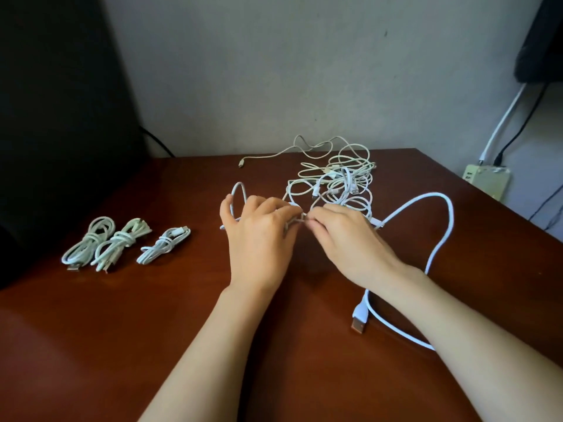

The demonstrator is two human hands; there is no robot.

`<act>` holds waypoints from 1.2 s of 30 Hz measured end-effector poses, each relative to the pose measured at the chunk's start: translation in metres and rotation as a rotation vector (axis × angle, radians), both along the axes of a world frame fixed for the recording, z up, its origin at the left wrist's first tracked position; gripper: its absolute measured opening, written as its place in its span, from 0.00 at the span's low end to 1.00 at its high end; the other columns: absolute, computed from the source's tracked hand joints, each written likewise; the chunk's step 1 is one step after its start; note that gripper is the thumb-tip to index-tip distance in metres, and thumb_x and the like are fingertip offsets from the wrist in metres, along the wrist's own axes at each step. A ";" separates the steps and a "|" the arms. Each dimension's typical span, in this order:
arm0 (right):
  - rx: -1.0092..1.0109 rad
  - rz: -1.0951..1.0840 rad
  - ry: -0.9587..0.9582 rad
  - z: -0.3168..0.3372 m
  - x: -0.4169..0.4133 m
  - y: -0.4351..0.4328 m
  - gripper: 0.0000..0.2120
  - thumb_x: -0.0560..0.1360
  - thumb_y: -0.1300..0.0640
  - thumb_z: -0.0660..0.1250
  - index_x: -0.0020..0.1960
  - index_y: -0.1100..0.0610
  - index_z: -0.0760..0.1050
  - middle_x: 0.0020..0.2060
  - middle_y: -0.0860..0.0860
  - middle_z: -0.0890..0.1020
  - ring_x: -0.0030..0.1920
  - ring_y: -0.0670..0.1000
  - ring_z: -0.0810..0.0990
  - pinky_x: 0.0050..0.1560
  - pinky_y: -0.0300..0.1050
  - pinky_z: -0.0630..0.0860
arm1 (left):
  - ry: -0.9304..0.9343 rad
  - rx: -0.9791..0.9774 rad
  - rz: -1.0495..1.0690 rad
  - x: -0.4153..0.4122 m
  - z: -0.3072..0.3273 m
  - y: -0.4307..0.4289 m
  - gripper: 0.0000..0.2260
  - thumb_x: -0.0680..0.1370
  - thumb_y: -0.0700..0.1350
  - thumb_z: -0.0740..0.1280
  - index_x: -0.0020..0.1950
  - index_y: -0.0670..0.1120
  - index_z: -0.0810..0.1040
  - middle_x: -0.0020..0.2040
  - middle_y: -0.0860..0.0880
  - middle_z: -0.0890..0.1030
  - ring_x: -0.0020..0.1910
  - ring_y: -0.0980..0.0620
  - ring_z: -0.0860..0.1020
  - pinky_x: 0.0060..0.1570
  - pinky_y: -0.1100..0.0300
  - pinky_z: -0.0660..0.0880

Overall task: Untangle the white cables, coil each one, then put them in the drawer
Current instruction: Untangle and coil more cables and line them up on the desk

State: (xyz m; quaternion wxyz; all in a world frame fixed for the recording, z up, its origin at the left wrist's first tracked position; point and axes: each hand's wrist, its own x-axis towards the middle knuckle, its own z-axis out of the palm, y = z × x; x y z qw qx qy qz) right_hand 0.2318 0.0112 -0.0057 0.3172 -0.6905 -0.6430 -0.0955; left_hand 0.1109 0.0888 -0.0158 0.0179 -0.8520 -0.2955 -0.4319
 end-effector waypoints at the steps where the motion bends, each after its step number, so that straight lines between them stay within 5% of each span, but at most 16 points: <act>1: 0.070 -0.005 -0.019 -0.002 0.000 0.001 0.09 0.79 0.57 0.61 0.47 0.60 0.78 0.38 0.53 0.77 0.42 0.58 0.77 0.44 0.52 0.73 | 0.005 -0.010 0.014 -0.001 0.000 0.001 0.08 0.69 0.48 0.69 0.45 0.51 0.85 0.42 0.53 0.83 0.45 0.45 0.80 0.58 0.33 0.65; 8: 0.534 0.004 0.168 0.020 -0.013 -0.008 0.11 0.75 0.60 0.65 0.37 0.62 0.78 0.30 0.42 0.71 0.32 0.39 0.69 0.37 0.25 0.62 | -0.060 -0.120 0.131 -0.006 -0.003 0.014 0.14 0.72 0.48 0.72 0.57 0.53 0.82 0.60 0.49 0.79 0.58 0.43 0.75 0.61 0.36 0.63; 13: 0.805 -0.004 0.612 0.045 -0.005 -0.021 0.12 0.77 0.59 0.64 0.34 0.54 0.74 0.24 0.41 0.71 0.26 0.38 0.66 0.31 0.29 0.60 | -0.074 -0.388 0.232 -0.015 -0.009 0.027 0.23 0.75 0.50 0.70 0.70 0.55 0.71 0.70 0.49 0.69 0.68 0.45 0.65 0.68 0.44 0.56; 19: 0.848 -0.024 0.768 0.044 0.008 -0.018 0.13 0.77 0.53 0.62 0.33 0.48 0.73 0.22 0.41 0.66 0.26 0.42 0.60 0.31 0.38 0.57 | -0.059 -0.140 0.122 -0.008 -0.002 0.017 0.17 0.73 0.58 0.67 0.57 0.52 0.82 0.66 0.47 0.74 0.65 0.41 0.67 0.68 0.34 0.56; 23: 0.812 -0.073 0.597 0.040 0.008 -0.016 0.12 0.78 0.54 0.60 0.36 0.49 0.72 0.24 0.40 0.70 0.28 0.39 0.65 0.32 0.36 0.62 | -0.080 -0.094 -0.011 -0.006 0.002 0.011 0.17 0.74 0.55 0.66 0.57 0.47 0.82 0.57 0.48 0.80 0.54 0.43 0.78 0.61 0.40 0.70; 25: 0.804 -0.106 0.536 0.038 0.008 -0.015 0.10 0.78 0.55 0.60 0.39 0.52 0.73 0.27 0.38 0.73 0.31 0.40 0.68 0.35 0.36 0.64 | -0.101 -0.186 -0.084 -0.007 0.004 0.008 0.17 0.75 0.48 0.70 0.62 0.45 0.79 0.56 0.48 0.79 0.47 0.49 0.80 0.53 0.54 0.75; 27: 0.814 -0.164 0.396 0.034 0.012 -0.014 0.05 0.76 0.61 0.62 0.46 0.56 0.76 0.39 0.41 0.78 0.39 0.42 0.74 0.43 0.34 0.70 | -0.138 -0.291 -0.114 -0.008 0.005 0.006 0.19 0.74 0.43 0.72 0.65 0.45 0.76 0.56 0.51 0.75 0.42 0.62 0.74 0.48 0.73 0.67; 29: 0.767 -0.242 0.171 0.030 0.015 -0.012 0.13 0.73 0.69 0.61 0.55 0.61 0.77 0.53 0.55 0.77 0.52 0.48 0.75 0.57 0.39 0.71 | -0.216 -0.342 -0.141 -0.007 0.005 0.004 0.19 0.73 0.38 0.73 0.63 0.43 0.75 0.56 0.53 0.70 0.41 0.64 0.72 0.45 0.81 0.63; 33: 0.555 -0.124 -0.357 0.020 0.010 -0.005 0.22 0.73 0.71 0.54 0.63 0.62 0.75 0.64 0.60 0.74 0.66 0.56 0.68 0.66 0.50 0.66 | -0.354 -0.383 -0.185 -0.005 0.004 0.004 0.19 0.72 0.29 0.68 0.54 0.47 0.66 0.53 0.51 0.67 0.44 0.60 0.73 0.42 0.78 0.67; 36: 0.216 -0.009 -0.452 0.004 -0.002 0.002 0.28 0.70 0.67 0.51 0.69 0.62 0.70 0.69 0.57 0.71 0.72 0.55 0.65 0.71 0.49 0.59 | -0.407 -0.399 -0.221 -0.003 0.002 0.007 0.20 0.73 0.26 0.63 0.51 0.50 0.64 0.48 0.54 0.68 0.46 0.52 0.75 0.45 0.69 0.73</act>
